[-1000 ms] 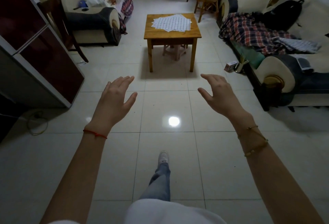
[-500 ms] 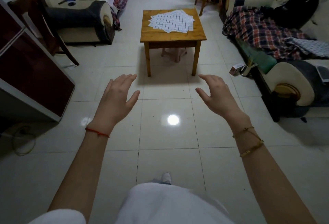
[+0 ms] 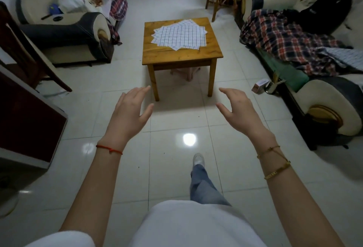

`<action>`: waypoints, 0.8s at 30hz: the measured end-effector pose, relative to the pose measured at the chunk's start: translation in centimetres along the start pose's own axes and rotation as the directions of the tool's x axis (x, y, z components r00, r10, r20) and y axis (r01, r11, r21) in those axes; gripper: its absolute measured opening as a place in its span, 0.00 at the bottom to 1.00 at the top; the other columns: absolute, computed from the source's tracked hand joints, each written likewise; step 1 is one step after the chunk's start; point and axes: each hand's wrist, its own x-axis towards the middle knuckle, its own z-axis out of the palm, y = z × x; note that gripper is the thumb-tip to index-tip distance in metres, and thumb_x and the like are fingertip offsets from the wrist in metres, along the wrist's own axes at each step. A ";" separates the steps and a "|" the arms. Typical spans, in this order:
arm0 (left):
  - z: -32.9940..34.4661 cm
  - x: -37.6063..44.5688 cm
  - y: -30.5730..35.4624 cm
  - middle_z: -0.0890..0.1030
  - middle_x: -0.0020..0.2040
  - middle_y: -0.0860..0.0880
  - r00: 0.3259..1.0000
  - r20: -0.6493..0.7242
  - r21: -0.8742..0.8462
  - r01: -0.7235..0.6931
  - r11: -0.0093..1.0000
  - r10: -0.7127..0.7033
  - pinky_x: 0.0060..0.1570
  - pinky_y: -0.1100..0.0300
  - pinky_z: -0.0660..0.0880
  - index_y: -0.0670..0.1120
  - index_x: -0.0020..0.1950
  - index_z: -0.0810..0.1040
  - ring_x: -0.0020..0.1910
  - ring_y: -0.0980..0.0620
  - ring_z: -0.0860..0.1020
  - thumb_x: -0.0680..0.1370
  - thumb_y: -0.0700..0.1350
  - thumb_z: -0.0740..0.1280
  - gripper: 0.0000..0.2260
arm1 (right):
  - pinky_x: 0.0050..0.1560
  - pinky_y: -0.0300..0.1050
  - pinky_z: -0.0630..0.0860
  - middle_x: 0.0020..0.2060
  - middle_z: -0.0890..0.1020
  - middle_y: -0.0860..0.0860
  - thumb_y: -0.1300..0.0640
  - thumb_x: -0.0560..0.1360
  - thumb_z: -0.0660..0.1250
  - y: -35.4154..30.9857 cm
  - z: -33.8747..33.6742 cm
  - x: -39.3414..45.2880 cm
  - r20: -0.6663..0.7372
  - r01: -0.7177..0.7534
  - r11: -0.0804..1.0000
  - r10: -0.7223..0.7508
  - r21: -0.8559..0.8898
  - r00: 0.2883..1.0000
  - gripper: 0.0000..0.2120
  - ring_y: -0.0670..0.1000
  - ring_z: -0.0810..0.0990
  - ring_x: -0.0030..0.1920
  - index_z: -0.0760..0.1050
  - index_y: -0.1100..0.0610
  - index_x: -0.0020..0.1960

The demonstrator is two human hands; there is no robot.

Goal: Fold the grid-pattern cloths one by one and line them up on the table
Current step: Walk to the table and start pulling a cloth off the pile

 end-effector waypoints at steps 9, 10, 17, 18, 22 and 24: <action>2.3 18.5 -0.5 0.68 0.73 0.51 0.999 -0.007 0.016 0.053 0.998 -0.053 0.75 0.47 0.56 0.51 0.76 0.62 0.74 0.51 0.63 0.81 0.52 0.61 0.24 | 0.71 0.51 0.66 0.68 0.72 0.49 0.48 0.79 0.62 6.5 -1.0 19.0 0.029 0.008 1.000 -0.009 0.010 1.000 0.24 0.49 0.66 0.70 0.64 0.52 0.73; 2.4 20.3 -0.6 0.68 0.73 0.51 0.998 -0.011 0.019 0.063 0.998 -0.063 0.75 0.47 0.57 0.50 0.76 0.62 0.74 0.51 0.63 0.81 0.52 0.61 0.24 | 0.71 0.51 0.66 0.68 0.72 0.49 0.48 0.79 0.62 7.1 -1.1 21.1 0.028 0.014 1.000 -0.015 0.010 1.000 0.24 0.49 0.66 0.70 0.64 0.52 0.73; 3.4 30.1 -1.6 0.68 0.73 0.50 0.992 -0.031 0.014 0.126 0.992 -0.126 0.75 0.47 0.55 0.50 0.76 0.63 0.73 0.51 0.64 0.81 0.51 0.61 0.24 | 0.70 0.50 0.64 0.68 0.72 0.50 0.49 0.79 0.62 9.2 -0.6 33.4 0.046 0.075 0.997 -0.076 0.030 0.996 0.23 0.49 0.66 0.70 0.66 0.53 0.72; 3.6 31.3 -1.9 0.69 0.73 0.50 0.991 -0.030 0.014 0.132 0.991 -0.131 0.75 0.47 0.56 0.50 0.76 0.63 0.73 0.50 0.64 0.81 0.51 0.61 0.24 | 0.70 0.50 0.63 0.68 0.72 0.50 0.49 0.79 0.62 9.3 -0.3 34.8 0.054 0.078 0.997 -0.079 0.026 0.995 0.23 0.49 0.66 0.70 0.66 0.53 0.72; 5.1 36.4 -3.2 0.68 0.73 0.51 0.989 -0.020 0.021 0.147 0.989 -0.147 0.75 0.47 0.57 0.50 0.76 0.62 0.73 0.51 0.64 0.81 0.51 0.61 0.24 | 0.71 0.50 0.62 0.69 0.71 0.50 0.48 0.79 0.62 10.2 0.9 40.1 0.075 0.071 0.997 -0.072 0.017 0.995 0.24 0.49 0.65 0.71 0.64 0.53 0.73; 6.0 39.3 -4.2 0.68 0.73 0.51 0.990 -0.017 0.023 0.141 0.990 -0.141 0.75 0.47 0.57 0.51 0.76 0.62 0.73 0.51 0.64 0.81 0.52 0.61 0.24 | 0.71 0.51 0.63 0.69 0.71 0.50 0.49 0.79 0.62 10.7 1.9 42.7 0.081 0.064 0.998 -0.065 0.016 0.995 0.24 0.50 0.66 0.70 0.64 0.53 0.73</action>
